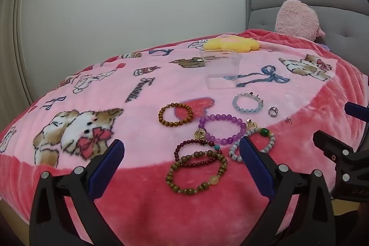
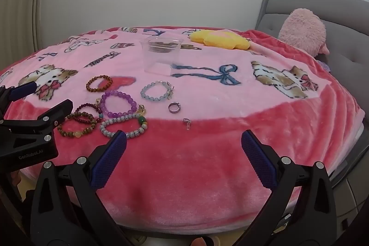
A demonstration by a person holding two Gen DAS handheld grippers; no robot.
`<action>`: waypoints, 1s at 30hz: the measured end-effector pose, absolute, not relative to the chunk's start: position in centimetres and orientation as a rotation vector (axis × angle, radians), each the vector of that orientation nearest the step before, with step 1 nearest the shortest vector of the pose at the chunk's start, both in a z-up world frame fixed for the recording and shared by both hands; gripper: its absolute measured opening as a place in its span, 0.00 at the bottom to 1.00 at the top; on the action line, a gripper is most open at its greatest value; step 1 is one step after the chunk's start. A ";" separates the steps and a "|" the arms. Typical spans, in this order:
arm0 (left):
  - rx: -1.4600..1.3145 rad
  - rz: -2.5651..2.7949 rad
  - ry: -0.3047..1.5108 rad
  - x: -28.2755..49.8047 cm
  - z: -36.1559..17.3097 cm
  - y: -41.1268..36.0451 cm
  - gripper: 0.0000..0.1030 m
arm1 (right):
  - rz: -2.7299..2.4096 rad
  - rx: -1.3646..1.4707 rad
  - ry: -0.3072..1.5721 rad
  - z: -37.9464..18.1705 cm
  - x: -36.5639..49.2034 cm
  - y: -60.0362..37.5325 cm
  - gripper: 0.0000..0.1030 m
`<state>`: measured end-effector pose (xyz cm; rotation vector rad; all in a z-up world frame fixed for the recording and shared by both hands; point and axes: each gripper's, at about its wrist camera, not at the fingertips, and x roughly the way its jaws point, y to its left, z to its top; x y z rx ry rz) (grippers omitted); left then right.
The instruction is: Organize jewelry
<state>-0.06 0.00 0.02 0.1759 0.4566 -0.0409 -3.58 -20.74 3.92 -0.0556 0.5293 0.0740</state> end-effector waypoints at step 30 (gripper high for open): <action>0.175 -0.045 0.460 0.0 0.5 -0.1 0.95 | 0.069 -0.062 0.519 4.1 -3.8 -20.6 0.93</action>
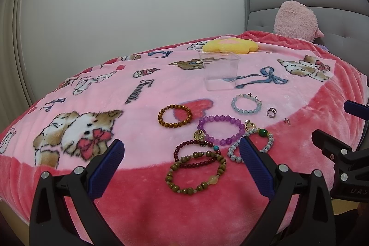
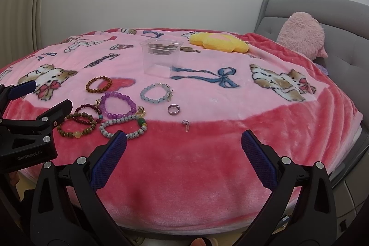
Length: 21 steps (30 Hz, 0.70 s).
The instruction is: Organize jewelry
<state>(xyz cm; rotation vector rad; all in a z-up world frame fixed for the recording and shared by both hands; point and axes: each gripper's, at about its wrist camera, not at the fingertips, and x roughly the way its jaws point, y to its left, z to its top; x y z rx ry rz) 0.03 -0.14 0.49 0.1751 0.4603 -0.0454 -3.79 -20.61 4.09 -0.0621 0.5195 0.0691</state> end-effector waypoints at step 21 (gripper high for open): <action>0.176 -0.047 0.457 -0.2 0.6 -0.2 0.95 | 0.068 -0.067 0.515 4.0 -3.9 -20.5 0.93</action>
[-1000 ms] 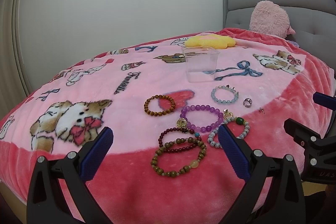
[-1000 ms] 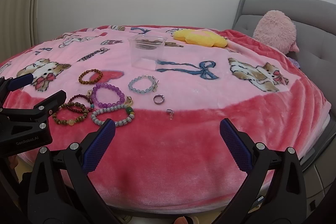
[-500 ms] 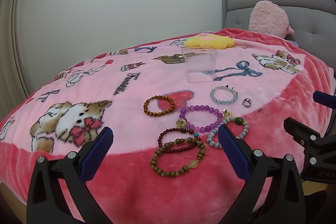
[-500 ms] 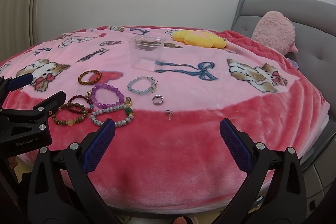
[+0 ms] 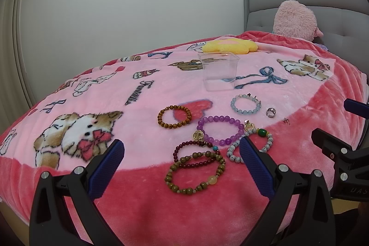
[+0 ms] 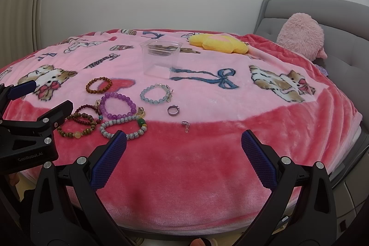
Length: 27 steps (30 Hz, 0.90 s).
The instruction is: Organize jewelry
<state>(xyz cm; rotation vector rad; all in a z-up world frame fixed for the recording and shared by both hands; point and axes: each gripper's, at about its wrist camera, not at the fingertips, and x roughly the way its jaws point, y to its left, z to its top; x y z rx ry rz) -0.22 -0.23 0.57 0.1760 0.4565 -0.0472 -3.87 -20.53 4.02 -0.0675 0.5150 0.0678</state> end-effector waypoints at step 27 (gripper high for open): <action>0.114 -0.177 0.392 2.8 0.9 2.1 0.95 | 0.070 -0.102 0.427 5.2 -2.1 -21.7 0.93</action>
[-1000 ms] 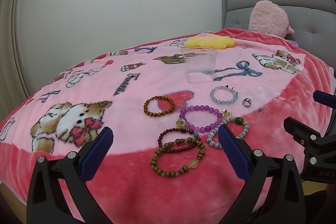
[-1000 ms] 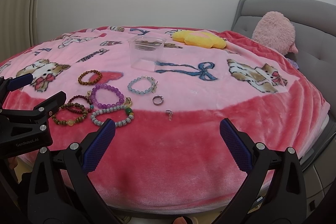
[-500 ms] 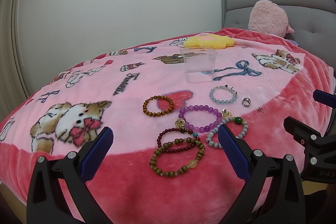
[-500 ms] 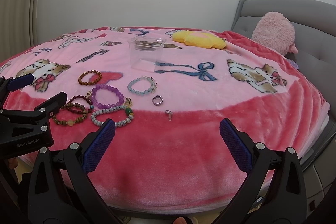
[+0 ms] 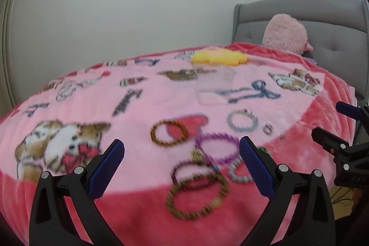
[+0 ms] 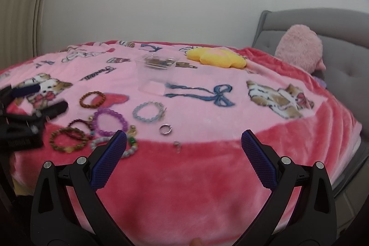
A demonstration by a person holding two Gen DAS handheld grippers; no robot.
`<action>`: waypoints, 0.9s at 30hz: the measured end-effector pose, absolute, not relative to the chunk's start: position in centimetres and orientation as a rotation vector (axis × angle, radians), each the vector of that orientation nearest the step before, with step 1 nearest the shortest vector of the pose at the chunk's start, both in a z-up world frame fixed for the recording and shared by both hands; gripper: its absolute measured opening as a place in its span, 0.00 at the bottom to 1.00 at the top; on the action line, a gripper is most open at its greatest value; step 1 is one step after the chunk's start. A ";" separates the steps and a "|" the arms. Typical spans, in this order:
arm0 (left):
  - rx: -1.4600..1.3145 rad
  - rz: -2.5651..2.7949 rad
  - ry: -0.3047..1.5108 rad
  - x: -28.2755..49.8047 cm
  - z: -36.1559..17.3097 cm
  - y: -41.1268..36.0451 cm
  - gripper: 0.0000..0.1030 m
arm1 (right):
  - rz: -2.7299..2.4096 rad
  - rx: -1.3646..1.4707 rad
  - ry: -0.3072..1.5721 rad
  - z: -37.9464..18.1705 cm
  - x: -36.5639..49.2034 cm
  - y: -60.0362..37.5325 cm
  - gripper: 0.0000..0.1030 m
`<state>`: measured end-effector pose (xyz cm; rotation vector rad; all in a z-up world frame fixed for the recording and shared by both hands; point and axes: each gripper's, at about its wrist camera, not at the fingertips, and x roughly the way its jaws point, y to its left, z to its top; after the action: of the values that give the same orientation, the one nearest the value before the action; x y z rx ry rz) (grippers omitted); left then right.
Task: Organize jewelry
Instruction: 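Grasp the brown tiger-eye bracelet with the left tool while the right tool grasps the silver earring charm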
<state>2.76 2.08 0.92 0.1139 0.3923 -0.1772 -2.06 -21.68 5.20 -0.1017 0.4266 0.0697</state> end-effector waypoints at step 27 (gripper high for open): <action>0.099 -0.220 0.754 16.4 -2.8 5.0 0.23 | 0.302 -0.078 0.634 -1.2 5.4 -22.5 0.26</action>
<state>16.40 4.98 -2.80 0.0985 0.7542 -0.2202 5.41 -22.46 -1.21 -0.0780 0.6338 0.3017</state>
